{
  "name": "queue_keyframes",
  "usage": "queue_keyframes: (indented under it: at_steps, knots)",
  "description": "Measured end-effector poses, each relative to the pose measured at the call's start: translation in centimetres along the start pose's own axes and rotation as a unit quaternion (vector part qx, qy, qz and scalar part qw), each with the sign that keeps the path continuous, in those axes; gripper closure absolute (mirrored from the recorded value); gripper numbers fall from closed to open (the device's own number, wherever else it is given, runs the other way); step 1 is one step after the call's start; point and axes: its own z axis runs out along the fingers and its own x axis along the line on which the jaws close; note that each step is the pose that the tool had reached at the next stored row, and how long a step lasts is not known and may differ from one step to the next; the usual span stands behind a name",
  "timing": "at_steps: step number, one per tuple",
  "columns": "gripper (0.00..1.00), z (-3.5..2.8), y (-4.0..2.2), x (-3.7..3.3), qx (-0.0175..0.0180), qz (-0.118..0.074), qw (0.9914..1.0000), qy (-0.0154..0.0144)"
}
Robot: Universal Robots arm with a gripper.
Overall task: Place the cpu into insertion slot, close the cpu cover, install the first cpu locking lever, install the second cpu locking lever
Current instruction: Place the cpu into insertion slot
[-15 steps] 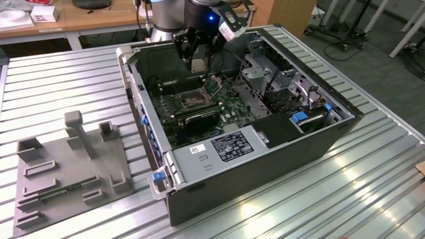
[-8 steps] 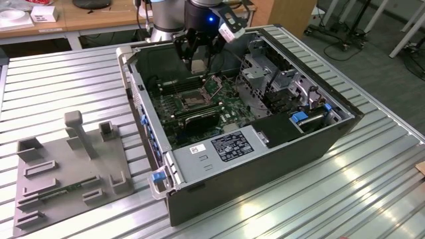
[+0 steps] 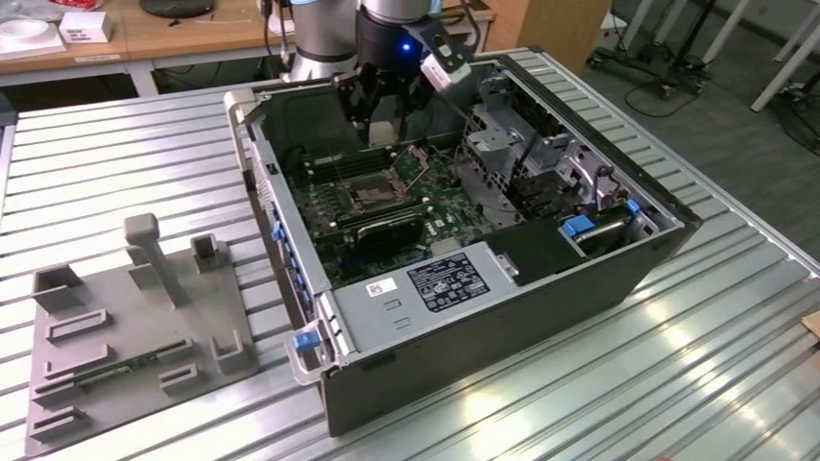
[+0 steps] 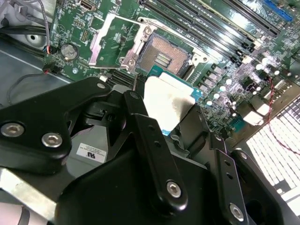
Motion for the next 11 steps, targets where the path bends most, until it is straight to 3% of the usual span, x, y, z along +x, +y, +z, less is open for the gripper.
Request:
queue_keyframes:
  at_steps: [11]
  knots:
    - [0.46, 0.67, -0.06, 0.01, 0.0004, 0.000, 1.00000, -0.0001]
